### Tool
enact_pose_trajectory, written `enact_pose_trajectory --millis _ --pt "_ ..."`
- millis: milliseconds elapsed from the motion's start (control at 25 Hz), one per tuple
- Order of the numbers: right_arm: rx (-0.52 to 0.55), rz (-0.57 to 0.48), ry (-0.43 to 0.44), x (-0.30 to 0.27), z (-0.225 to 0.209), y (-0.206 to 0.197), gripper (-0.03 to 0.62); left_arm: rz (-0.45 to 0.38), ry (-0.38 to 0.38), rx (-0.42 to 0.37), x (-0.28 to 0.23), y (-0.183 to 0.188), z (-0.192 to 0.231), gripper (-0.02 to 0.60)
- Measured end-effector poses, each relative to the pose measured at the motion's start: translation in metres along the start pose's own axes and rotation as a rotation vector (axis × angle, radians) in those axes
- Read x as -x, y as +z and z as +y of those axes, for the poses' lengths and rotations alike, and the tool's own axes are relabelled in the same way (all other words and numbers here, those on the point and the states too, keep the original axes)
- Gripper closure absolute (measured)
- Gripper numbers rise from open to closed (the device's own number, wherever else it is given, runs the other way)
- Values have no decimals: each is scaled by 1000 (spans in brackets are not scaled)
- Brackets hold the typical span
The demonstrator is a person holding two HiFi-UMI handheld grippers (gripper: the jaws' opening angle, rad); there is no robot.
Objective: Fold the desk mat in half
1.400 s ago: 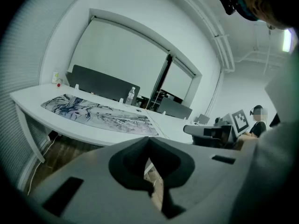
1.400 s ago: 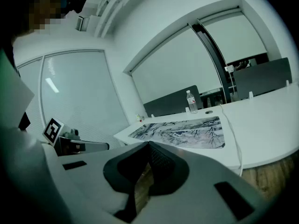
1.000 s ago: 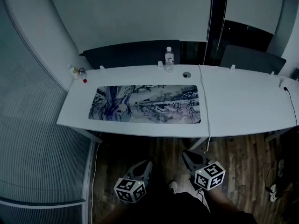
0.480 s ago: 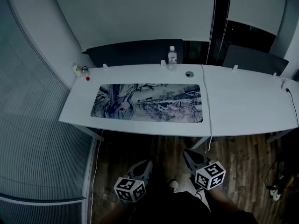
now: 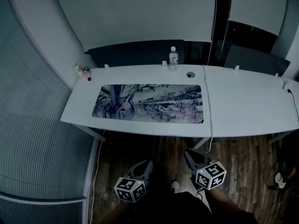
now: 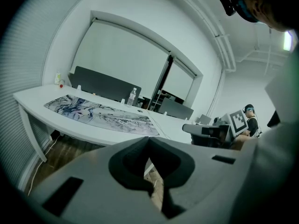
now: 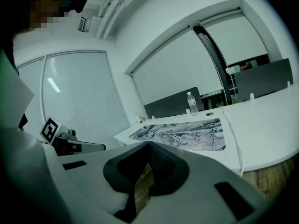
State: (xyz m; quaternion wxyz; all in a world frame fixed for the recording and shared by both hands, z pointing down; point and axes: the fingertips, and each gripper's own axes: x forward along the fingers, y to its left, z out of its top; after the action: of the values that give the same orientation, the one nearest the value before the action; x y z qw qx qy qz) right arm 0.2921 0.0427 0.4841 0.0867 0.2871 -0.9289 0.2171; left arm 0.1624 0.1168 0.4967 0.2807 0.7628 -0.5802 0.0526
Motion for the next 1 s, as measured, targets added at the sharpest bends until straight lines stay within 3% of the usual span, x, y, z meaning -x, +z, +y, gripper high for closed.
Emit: enact_pose_trajectory --millis 1000 --pt "-53 -42 -12 -17 -26 7 571 37 13 -24 -24 8 7 575"
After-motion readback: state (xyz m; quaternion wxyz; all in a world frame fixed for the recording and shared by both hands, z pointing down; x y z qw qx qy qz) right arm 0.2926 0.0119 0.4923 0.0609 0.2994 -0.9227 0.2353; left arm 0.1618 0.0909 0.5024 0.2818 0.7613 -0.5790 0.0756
